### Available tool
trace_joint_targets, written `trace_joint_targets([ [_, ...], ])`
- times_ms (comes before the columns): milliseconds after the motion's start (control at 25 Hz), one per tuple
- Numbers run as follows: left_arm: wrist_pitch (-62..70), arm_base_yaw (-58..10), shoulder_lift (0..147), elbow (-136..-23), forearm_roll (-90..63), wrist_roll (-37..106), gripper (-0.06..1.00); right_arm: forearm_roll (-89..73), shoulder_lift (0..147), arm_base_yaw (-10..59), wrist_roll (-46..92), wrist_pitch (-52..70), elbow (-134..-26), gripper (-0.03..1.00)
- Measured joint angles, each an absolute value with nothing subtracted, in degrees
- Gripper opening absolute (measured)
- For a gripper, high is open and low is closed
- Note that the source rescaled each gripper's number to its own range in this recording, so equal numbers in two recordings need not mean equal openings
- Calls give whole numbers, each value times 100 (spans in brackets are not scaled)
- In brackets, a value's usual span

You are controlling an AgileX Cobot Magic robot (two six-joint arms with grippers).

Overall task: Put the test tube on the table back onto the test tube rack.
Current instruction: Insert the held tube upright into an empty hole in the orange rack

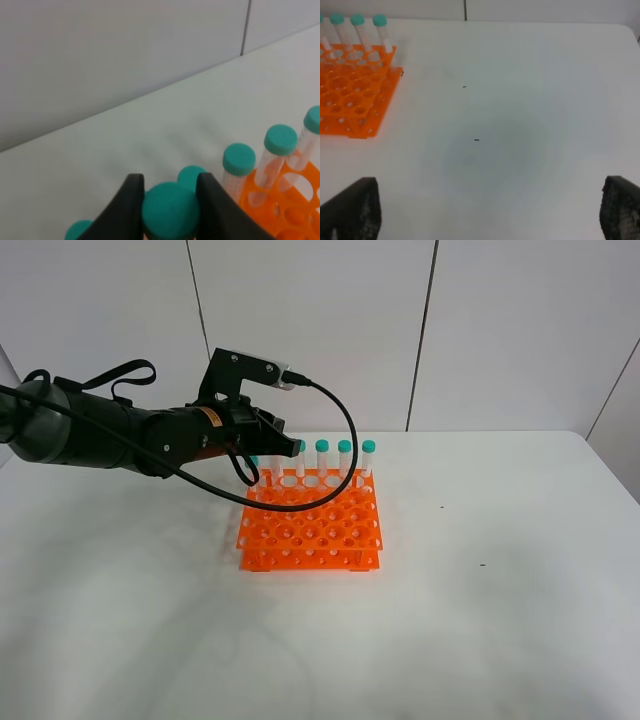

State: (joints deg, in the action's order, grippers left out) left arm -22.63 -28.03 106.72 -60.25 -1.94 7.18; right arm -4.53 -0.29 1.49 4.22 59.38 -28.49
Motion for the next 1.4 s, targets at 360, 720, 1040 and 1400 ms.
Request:
trace_joint_targets([
  [360, -2155, -2873, 10672, -6025, -194, 579, 1, -453, -29, 149, 422, 5938, -2849, 100],
  [720, -2223, -2873, 10850, -6025, -194, 579, 1, -453, -29, 149, 422, 5938, -2849, 100],
  [1040, -2288, -2873, 11048, -6025, -194, 579, 1, -453, -29, 149, 422, 5938, -2849, 100],
  [1400, -2299, -2873, 11087, -6025, -194, 579, 1, -453, -29, 149, 422, 5938, -2849, 100],
])
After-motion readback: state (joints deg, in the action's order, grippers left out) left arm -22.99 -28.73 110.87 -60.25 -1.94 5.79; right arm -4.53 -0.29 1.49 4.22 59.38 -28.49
